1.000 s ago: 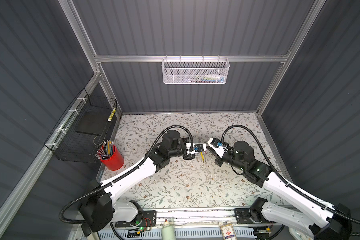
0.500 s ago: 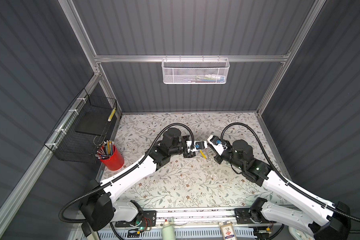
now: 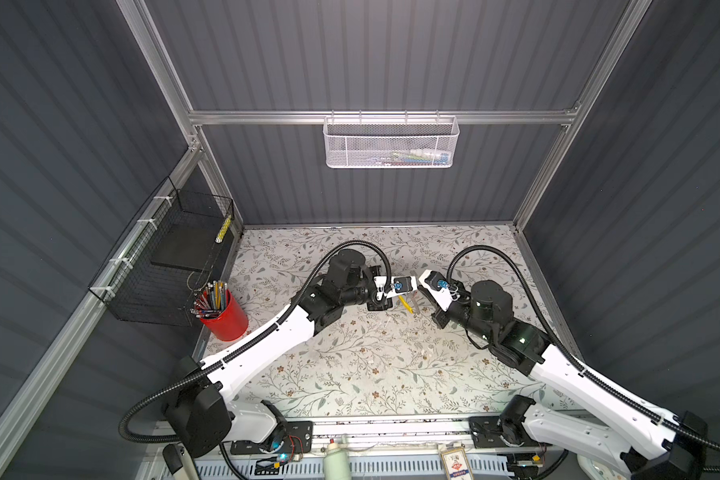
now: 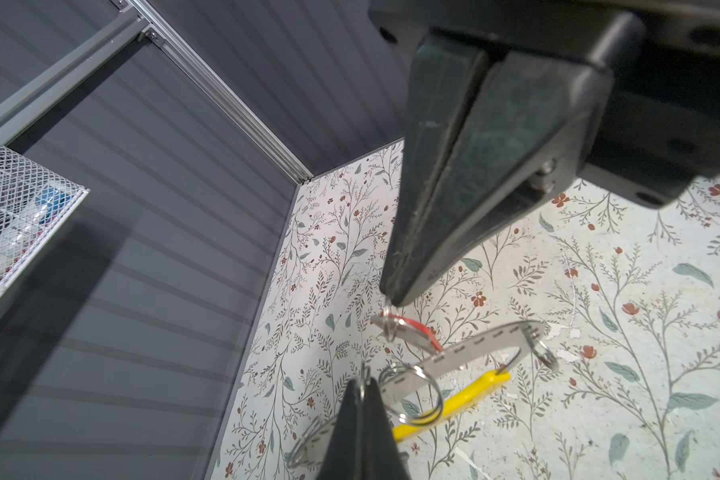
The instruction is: Put the keys on the keyring
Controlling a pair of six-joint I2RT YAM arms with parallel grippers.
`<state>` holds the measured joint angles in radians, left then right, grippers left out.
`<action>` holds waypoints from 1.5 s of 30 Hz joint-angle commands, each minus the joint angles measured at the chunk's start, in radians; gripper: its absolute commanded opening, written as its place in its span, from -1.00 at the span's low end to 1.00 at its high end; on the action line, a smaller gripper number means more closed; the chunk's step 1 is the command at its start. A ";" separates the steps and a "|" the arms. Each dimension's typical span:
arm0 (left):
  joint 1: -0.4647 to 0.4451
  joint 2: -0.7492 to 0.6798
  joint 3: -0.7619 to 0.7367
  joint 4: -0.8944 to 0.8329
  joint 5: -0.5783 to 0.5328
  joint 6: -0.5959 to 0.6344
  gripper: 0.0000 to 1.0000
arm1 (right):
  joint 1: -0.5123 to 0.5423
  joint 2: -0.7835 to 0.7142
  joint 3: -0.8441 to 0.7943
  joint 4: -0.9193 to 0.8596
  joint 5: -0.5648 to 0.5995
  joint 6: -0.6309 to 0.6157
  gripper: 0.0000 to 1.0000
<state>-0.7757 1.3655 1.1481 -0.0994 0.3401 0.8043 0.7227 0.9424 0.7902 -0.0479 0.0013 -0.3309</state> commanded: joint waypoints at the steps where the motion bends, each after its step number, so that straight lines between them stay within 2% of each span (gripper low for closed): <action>1: -0.009 0.017 0.048 -0.044 0.012 -0.010 -1.00 | 0.004 0.005 0.042 -0.009 -0.014 0.001 -1.00; 7: -0.029 0.024 0.056 -0.059 -0.042 0.022 -1.00 | 0.005 0.018 0.057 -0.013 -0.012 0.021 -1.00; 17: -0.037 0.036 0.073 -0.062 -0.078 0.005 -1.00 | 0.004 0.022 0.043 -0.029 -0.030 0.015 -1.00; 32: -0.037 0.052 0.104 -0.089 -0.063 -0.046 -1.00 | 0.004 0.058 0.044 -0.068 0.026 0.032 -1.00; 36: -0.024 0.014 0.034 -0.068 -0.084 -0.069 -1.00 | -0.003 0.044 -0.015 -0.086 0.018 0.018 -1.00; 40: 0.038 -0.048 -0.046 -0.033 -0.059 -0.126 -1.00 | -0.021 0.040 -0.098 -0.090 -0.047 0.009 -1.00; 45: 0.078 -0.131 -0.144 0.009 -0.031 -0.155 -1.00 | -0.031 0.119 -0.130 -0.120 -0.133 -0.009 -1.00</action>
<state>-0.7097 1.2842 1.0355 -0.1535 0.2695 0.6930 0.6964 1.0275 0.6735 -0.1390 -0.0631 -0.3214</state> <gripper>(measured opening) 0.047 0.047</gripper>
